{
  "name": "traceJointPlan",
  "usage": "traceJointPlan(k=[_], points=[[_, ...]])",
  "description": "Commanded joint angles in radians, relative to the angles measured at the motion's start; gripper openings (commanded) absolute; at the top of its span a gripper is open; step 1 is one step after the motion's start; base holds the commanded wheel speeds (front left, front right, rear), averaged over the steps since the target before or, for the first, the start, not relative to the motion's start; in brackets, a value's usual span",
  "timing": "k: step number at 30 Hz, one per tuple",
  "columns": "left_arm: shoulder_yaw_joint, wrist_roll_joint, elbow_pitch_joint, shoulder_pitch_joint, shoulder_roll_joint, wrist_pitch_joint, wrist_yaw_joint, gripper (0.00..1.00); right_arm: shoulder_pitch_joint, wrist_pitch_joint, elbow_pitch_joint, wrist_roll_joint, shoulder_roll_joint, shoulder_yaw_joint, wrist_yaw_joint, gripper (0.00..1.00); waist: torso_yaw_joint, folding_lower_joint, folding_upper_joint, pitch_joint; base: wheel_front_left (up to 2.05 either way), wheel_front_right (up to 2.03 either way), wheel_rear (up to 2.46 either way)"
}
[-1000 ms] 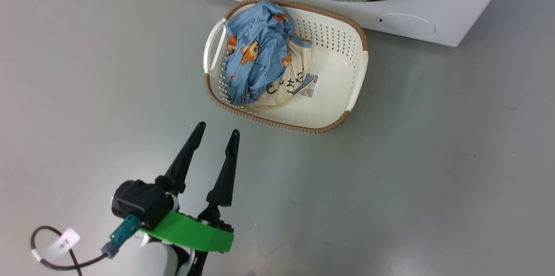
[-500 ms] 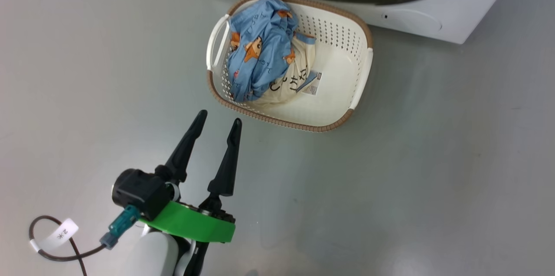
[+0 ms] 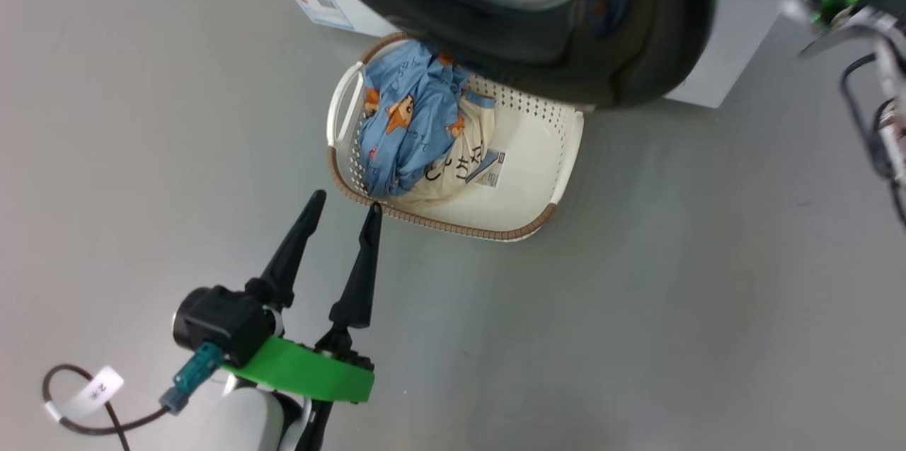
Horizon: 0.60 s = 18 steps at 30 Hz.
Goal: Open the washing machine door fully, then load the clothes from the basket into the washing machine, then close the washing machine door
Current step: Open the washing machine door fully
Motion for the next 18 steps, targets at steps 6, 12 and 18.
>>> traceJointPlan(k=[6, 12, 18], points=[[0.046, 0.029, -0.012, 0.039, 0.02, -0.009, -0.003, 1.0, 0.096, 0.006, -0.088, 0.002, 0.045, 0.038, 0.002, 0.0, -0.013, 0.0, 0.0, -0.048, 0.0, 0.0, 0.0], [0.056, 0.04, -0.006, 0.069, 0.02, -0.009, -0.003, 1.0, 0.168, 0.015, -0.14, 0.009, 0.062, 0.063, 0.002, 0.0, -0.009, 0.0, 0.0, -0.09, 0.0, 0.0, 0.0], [0.064, 0.044, -0.003, 0.102, 0.021, -0.009, -0.003, 1.0, 0.232, 0.028, -0.187, 0.011, 0.093, 0.101, 0.002, 0.0, 0.0, 0.0, 0.0, -0.134, 0.0, 0.0, 0.0]])
